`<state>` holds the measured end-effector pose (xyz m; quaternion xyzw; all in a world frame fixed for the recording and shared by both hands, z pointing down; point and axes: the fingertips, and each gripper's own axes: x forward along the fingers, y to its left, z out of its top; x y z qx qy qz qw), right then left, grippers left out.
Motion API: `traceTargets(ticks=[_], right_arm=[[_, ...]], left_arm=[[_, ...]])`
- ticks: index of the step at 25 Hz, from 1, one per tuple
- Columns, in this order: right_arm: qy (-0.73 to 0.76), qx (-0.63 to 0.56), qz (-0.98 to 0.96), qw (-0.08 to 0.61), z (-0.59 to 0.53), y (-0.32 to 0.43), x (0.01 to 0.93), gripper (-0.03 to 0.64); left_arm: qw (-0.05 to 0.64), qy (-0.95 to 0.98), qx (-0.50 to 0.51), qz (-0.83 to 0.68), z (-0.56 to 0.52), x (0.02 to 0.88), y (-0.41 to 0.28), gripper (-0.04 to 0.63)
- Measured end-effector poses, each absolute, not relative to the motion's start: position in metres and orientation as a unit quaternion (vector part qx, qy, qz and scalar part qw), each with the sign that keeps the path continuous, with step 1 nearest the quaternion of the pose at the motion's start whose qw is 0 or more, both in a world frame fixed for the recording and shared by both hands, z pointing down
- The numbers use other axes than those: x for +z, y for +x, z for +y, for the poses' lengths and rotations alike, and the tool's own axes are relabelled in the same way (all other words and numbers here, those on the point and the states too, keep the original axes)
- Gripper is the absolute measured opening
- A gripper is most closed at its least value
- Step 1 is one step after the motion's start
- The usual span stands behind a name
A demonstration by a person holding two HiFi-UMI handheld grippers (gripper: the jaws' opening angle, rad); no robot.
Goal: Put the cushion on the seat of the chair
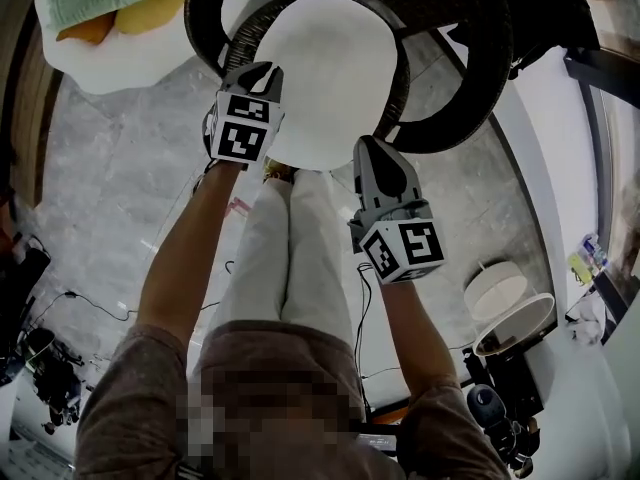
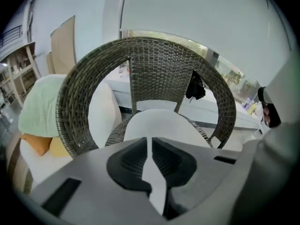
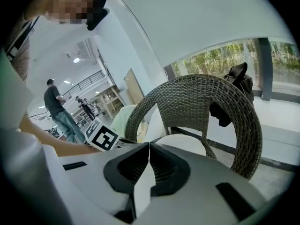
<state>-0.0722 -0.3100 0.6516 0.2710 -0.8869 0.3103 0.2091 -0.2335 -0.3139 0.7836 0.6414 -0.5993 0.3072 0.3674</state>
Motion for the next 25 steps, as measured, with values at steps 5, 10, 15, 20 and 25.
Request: traceTargets(ticks=[5, 10, 15, 20, 25], right_arm=[[0.264, 0.307, -0.889, 0.213, -0.301, -0.081, 0.615, 0.020], [0.248, 0.293, -0.897, 0.217, -0.280, -0.088, 0.556, 0.020], [0.248, 0.261, -0.912, 0.196, -0.269, -0.093, 0.485, 0.020], [0.248, 0.246, -0.921, 0.171, -0.252, -0.097, 0.423, 0.020], [0.242, 0.221, -0.934, 0.142, -0.224, -0.101, 0.362, 0.020]], left_arm=[[0.394, 0.643, 0.282, -0.594, -0.304, 0.737, -0.224, 0.006], [0.394, 0.665, 0.244, -0.585, -0.293, 0.646, -0.209, 0.006], [0.333, 0.719, 0.228, -0.566, -0.279, 0.543, -0.197, 0.006], [0.265, 0.755, 0.206, -0.564, -0.263, 0.450, -0.190, 0.006], [0.221, 0.783, 0.184, -0.551, -0.231, 0.383, -0.174, 0.006]])
